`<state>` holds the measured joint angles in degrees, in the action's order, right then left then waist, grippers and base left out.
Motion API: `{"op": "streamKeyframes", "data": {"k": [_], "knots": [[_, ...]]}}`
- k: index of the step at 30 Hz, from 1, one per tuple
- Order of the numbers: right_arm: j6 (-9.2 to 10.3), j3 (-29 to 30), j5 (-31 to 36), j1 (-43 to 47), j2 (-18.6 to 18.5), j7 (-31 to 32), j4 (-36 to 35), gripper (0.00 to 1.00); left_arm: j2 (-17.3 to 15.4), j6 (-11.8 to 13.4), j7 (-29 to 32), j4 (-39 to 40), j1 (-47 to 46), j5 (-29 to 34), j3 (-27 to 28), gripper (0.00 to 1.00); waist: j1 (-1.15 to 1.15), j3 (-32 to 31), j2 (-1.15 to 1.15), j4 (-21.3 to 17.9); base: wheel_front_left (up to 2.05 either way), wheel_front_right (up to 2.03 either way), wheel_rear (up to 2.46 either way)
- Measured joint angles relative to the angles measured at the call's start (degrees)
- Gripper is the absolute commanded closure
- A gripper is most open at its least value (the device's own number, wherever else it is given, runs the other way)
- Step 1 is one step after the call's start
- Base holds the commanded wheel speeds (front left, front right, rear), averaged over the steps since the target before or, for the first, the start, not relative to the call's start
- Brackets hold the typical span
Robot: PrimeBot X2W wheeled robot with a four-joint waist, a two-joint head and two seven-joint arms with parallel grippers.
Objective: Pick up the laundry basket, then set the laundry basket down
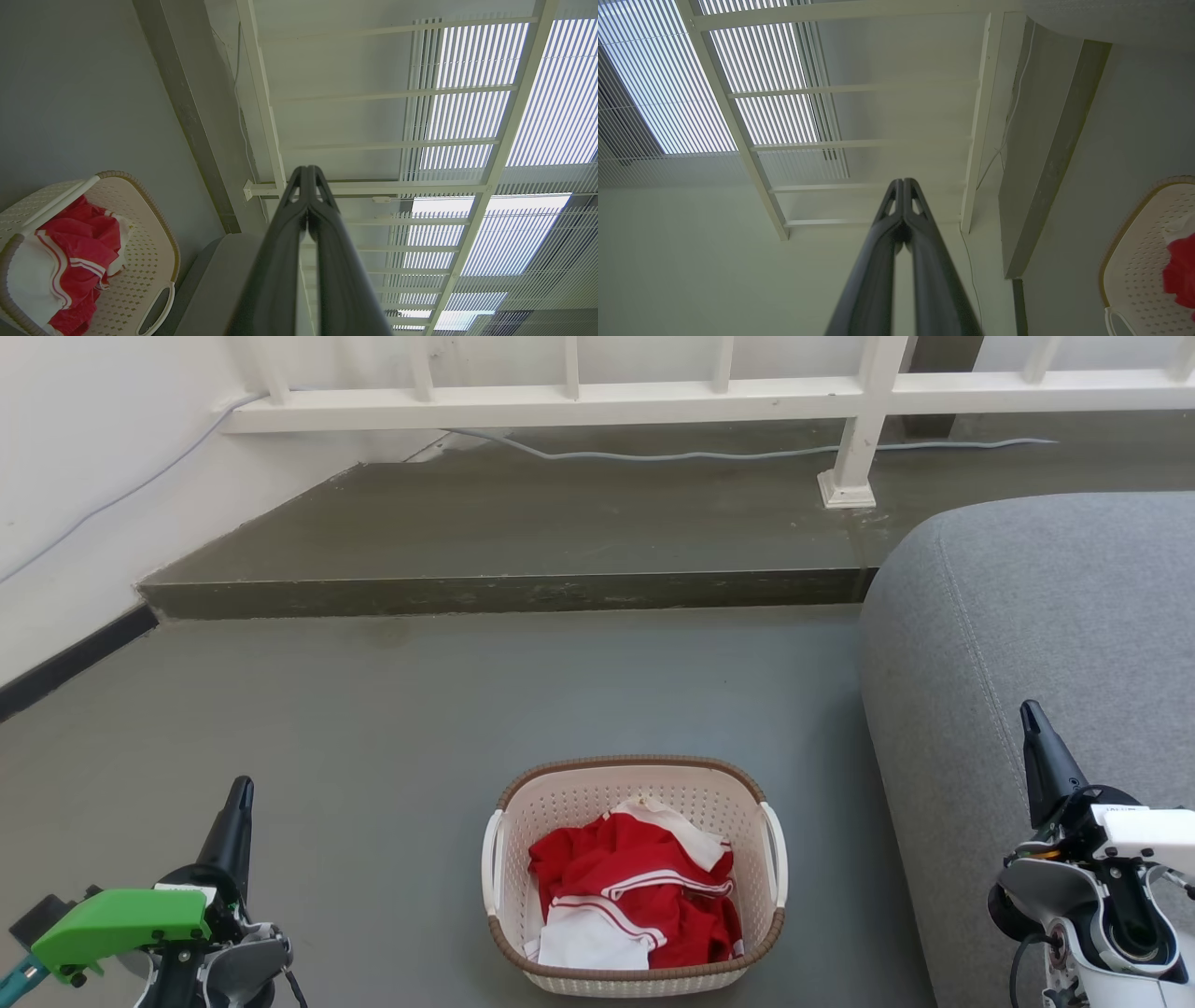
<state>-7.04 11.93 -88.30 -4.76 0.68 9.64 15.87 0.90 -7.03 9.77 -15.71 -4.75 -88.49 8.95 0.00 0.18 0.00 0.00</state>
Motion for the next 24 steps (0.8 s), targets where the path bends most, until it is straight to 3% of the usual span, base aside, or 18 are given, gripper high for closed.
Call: {"op": "streamKeyframes", "data": {"k": [24], "knots": [[0.0,0.0,0.0,0.0,0.0,0.0,0.0,1.0,0.0,0.0,0.0,0.0,0.0,0.0,0.0,1.0,0.0,0.0,0.0,0.0,0.0,0.0,0.0]]}}
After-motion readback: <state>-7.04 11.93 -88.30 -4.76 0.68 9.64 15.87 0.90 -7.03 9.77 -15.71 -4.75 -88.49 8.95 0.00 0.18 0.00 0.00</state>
